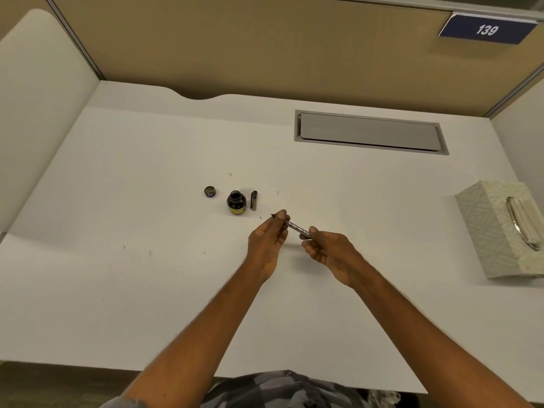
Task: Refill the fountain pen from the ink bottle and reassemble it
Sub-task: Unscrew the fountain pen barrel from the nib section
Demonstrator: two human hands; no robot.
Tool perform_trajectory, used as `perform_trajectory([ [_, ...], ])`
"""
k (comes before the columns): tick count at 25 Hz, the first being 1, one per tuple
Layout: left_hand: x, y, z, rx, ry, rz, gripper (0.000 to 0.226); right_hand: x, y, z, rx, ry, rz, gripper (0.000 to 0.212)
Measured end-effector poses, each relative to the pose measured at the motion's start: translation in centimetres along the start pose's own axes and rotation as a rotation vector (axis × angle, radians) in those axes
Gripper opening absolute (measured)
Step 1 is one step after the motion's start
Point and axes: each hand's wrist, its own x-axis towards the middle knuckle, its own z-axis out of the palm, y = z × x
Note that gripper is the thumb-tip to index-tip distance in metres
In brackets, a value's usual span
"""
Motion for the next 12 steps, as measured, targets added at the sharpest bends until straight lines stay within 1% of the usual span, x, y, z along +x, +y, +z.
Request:
perform_trajectory([
  [3, -0.8, 0.0, -0.2, -0.003, -0.044, 0.028, 0.016, -0.8, -0.5, 0.0, 0.049, 0.007, 0.016, 0.025],
  [6, -1.3, 0.0, 0.0, 0.038, 0.018, 0.098, 0.018, -1.5, -0.6, 0.4, 0.121, 0.003, -0.016, 0.022],
  [8, -1.6, 0.0, 0.5, 0.023, 0.068, 0.126, 0.017, -2.0, -0.3, 0.7, 0.056, 0.030, -0.129, 0.022],
  [11, -2.3, 0.1, 1.4, -0.061, 0.099, 0.121, 0.013, -2.6, -0.2, 1.0, -0.156, 0.121, -0.374, 0.019],
  [12, -2.6, 0.2, 1.7, -0.085, 0.097, 0.118, 0.012, -2.7, -0.2, 1.0, -0.203, 0.144, -0.430, 0.018],
])
